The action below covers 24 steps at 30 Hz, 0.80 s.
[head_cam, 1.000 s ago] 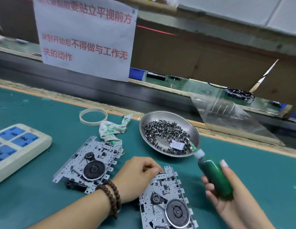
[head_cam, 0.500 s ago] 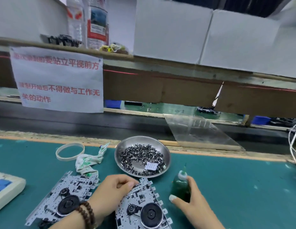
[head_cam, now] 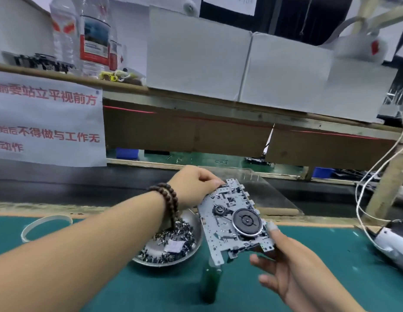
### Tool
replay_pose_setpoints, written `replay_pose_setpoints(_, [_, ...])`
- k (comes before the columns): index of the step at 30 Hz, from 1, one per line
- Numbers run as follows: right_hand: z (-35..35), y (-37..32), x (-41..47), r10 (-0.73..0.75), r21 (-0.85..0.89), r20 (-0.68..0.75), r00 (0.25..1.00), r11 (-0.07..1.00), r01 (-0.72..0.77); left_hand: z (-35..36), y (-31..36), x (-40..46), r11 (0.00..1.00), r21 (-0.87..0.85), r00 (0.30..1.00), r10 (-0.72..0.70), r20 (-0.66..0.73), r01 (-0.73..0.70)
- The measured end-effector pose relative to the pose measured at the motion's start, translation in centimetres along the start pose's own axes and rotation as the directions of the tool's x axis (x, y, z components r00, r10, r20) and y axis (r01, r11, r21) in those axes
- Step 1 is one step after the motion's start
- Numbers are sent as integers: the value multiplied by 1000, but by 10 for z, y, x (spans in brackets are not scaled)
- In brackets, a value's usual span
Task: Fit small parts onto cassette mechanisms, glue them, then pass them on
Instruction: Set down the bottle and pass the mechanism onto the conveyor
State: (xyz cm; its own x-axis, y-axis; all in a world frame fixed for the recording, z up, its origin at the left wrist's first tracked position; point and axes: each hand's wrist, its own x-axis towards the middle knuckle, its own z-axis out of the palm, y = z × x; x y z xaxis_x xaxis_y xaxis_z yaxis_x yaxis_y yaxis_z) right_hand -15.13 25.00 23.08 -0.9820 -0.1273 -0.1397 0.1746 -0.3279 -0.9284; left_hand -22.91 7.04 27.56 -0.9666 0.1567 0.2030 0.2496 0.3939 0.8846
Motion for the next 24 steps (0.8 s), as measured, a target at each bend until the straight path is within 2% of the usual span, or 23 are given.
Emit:
replay_pose_setpoints(5, [-16,-6,41,2,157,-43,999,988,5,18,-1,52,988,152,997,9,78,-21])
replay_pose_setpoints(8, [-26,-7,74,-4,209,-60,998,978,16,27,-10,77,955,296,998,48,-50,-31])
replay_pose_setpoints(10, [-33,-8,101,-7,213,-86,996,977,25,28,-23,85,961,278,989,56,-139,-15])
replay_pose_setpoints(15, [-49,-4,182,23,128,-208,978,992,3,19,-84,81,952,300,995,-24,-94,51])
replay_pose_setpoints(20, [-55,5,241,76,16,-333,940,997,-76,2,-118,80,963,256,987,-40,-153,79])
replay_pose_setpoints(24, [-53,2,266,73,83,-383,921,996,-44,-9,-129,77,956,288,986,-8,-167,56])
